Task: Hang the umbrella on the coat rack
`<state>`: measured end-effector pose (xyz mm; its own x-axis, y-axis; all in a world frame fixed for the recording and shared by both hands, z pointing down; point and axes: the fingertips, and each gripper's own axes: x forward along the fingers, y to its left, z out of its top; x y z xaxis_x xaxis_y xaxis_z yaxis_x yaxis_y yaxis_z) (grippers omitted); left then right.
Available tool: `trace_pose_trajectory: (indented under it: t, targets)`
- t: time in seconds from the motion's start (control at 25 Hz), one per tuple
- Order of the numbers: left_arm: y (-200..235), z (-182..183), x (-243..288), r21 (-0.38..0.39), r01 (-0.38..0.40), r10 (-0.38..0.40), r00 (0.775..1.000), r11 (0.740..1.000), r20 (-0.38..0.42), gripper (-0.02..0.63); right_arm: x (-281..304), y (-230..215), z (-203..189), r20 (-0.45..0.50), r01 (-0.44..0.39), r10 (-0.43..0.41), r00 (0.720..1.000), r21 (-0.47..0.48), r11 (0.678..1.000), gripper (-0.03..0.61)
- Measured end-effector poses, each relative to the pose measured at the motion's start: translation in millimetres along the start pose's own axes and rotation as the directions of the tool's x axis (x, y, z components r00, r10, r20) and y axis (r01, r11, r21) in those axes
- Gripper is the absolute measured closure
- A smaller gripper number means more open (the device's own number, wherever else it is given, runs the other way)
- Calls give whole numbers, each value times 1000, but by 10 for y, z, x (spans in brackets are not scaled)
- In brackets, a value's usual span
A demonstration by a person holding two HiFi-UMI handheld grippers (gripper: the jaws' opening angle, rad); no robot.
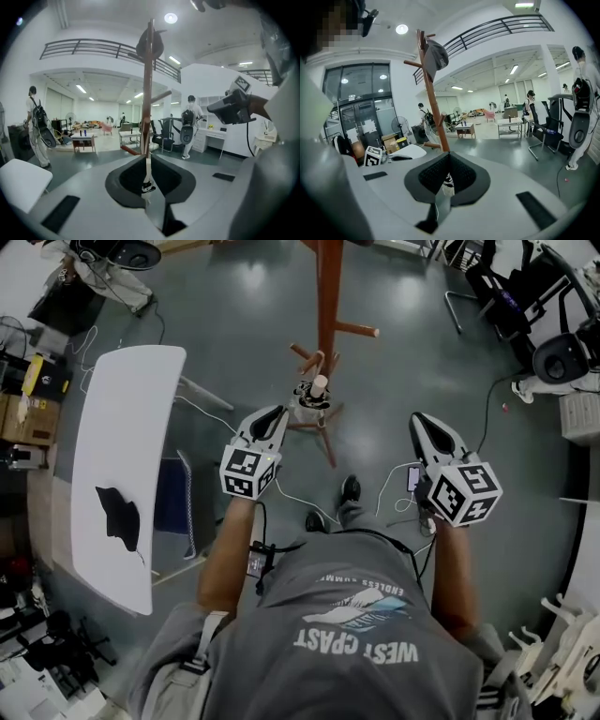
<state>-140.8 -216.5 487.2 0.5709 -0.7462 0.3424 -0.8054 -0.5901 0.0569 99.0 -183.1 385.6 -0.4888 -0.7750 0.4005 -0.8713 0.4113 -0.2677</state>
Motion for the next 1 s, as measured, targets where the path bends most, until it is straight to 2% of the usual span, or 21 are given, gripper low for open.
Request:
trace_pose_trajectory:
  t: [0.2,0.48,0.72,1.0]
  targets:
    - [30,528,-574,78,-36,29,995,996,100,586,-182,152,183,87,12,-8,996,-40,999,555]
    - [-35,1036,-1330,175,-105,69,977,979,201,589,-493,479,413,184,25,9,983,-186,982,555]
    - [-61,1370,-1858,213,-158,94,955,964,281,589,-706,830,489,183,-25,82,980,-293,956,555]
    - [-44,1537,-2183,215,-189,111,937,958,332,589,-813,1019,522,192,-45,107,975,-305,951,555]
